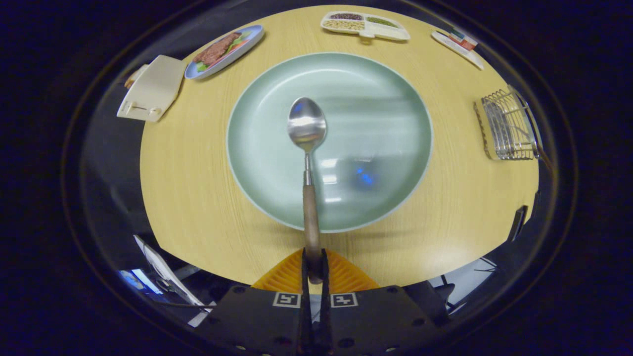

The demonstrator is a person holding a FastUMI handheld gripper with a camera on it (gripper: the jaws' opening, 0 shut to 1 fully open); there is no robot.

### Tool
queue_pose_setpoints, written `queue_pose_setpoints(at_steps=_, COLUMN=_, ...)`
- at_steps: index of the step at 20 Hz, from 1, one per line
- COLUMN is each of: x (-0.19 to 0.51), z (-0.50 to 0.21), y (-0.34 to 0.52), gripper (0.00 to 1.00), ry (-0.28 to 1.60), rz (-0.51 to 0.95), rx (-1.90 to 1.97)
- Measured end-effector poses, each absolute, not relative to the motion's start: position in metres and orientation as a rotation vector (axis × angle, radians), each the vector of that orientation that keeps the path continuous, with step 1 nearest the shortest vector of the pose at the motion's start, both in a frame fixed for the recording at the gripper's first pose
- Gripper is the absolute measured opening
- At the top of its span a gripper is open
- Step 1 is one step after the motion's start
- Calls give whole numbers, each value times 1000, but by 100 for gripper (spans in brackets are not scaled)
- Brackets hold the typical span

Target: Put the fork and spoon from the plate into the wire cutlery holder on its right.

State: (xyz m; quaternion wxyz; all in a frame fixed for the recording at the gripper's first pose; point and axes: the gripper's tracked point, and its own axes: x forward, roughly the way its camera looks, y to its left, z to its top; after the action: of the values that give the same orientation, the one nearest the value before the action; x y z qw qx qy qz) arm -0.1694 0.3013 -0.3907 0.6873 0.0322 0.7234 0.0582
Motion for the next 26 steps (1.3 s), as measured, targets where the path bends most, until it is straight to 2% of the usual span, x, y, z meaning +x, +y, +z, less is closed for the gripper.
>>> queue_pose_setpoints(at_steps=1, x=-168, z=-389, y=302, gripper=1, ry=1621, rz=140, rx=67)
queue_pose_setpoints(at_steps=14, x=-161, z=-290, y=256, gripper=1, ry=1555, rz=232, rx=123)
queue_pose_setpoints(at_steps=21, x=-148, z=-229, y=197, gripper=1, ry=1503, rz=221, rx=172)
queue_pose_setpoints(at_steps=26, x=-128, z=-188, y=128, gripper=1, ry=1434, rz=146, rx=207)
